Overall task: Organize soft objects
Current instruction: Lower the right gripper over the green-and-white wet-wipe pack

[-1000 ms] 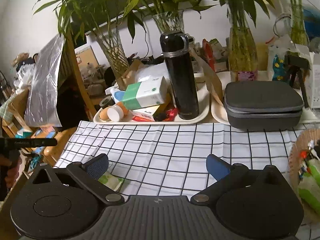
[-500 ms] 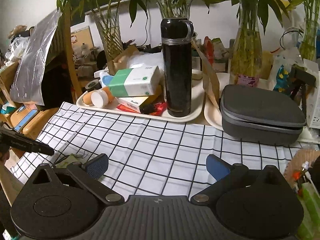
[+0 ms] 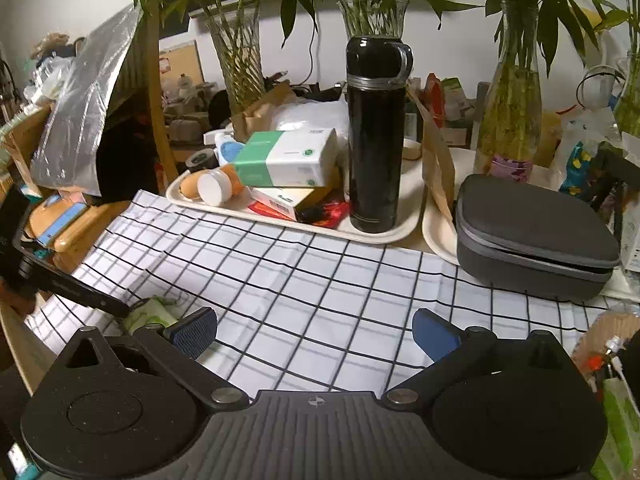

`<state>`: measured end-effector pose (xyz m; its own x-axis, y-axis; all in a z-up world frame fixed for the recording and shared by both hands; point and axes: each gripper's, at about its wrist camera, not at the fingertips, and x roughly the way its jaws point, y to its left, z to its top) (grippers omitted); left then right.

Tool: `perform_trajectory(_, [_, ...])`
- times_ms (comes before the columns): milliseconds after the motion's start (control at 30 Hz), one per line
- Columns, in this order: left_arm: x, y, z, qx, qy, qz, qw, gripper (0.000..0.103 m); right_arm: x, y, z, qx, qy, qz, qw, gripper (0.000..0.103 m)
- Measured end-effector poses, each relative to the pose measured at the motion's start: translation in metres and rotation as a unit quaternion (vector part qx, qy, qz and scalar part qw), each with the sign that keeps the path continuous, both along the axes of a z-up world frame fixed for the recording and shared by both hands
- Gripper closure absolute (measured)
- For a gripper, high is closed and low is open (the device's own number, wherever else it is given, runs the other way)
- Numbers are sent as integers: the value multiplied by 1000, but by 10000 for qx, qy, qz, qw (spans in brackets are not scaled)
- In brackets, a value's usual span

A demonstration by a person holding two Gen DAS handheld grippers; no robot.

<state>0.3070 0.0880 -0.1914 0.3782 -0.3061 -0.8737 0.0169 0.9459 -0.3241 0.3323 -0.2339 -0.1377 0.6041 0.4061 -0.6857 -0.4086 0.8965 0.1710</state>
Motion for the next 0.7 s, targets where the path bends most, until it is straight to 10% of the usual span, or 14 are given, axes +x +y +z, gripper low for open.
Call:
perform_trajectory(367, [5, 2, -9, -239, 189, 106, 9995, 99, 12, -6, 0, 95, 174, -223, 9996, 0])
perform_trajectory(700, [-3, -7, 16, -5, -538, -271, 9982, 100, 21, 7, -8, -97, 12, 360, 9993, 0])
